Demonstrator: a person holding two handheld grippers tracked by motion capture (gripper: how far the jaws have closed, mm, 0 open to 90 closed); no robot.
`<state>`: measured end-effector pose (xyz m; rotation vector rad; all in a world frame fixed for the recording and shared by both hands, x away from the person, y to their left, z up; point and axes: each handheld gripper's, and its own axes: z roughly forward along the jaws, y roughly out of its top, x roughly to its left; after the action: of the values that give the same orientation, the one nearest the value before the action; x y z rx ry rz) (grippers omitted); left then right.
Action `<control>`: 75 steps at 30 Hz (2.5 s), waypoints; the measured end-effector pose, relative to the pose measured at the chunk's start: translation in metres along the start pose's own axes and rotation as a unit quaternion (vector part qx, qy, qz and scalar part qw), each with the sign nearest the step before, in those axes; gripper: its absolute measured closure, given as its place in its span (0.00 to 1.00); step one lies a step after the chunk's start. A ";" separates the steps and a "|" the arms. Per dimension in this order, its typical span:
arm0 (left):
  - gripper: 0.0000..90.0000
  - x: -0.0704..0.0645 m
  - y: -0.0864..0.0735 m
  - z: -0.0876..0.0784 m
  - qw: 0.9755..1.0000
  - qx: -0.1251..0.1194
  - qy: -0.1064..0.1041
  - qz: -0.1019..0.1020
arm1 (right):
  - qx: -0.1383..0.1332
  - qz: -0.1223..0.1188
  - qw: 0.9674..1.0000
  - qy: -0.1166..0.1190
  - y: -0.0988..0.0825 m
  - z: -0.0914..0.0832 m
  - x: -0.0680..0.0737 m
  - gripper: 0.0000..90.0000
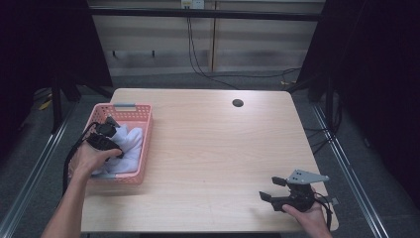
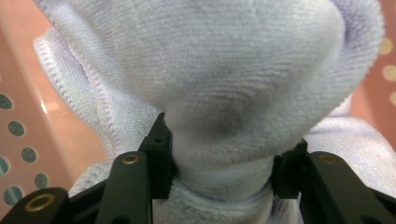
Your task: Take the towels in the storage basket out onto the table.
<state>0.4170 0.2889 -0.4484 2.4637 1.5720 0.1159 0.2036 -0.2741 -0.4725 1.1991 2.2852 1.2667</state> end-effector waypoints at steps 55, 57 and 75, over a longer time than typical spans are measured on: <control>0.57 0.006 -0.004 -0.109 0.972 -0.227 -0.058 -0.018 | 0.004 0.000 1.000 0.003 0.001 0.002 0.001 0.28; 0.57 0.005 0.000 -0.112 0.971 -0.232 -0.061 -0.013 | 0.003 -0.001 1.000 0.003 0.001 0.002 0.001 0.28; 0.56 0.000 0.005 -0.134 0.964 -0.256 -0.067 -0.009 | 0.005 -0.004 1.000 0.005 0.001 0.003 0.001 0.28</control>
<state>0.3973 0.3051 -0.3168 2.0100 1.3067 0.3042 0.2047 -0.2713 -0.4734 1.1885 2.3034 1.2618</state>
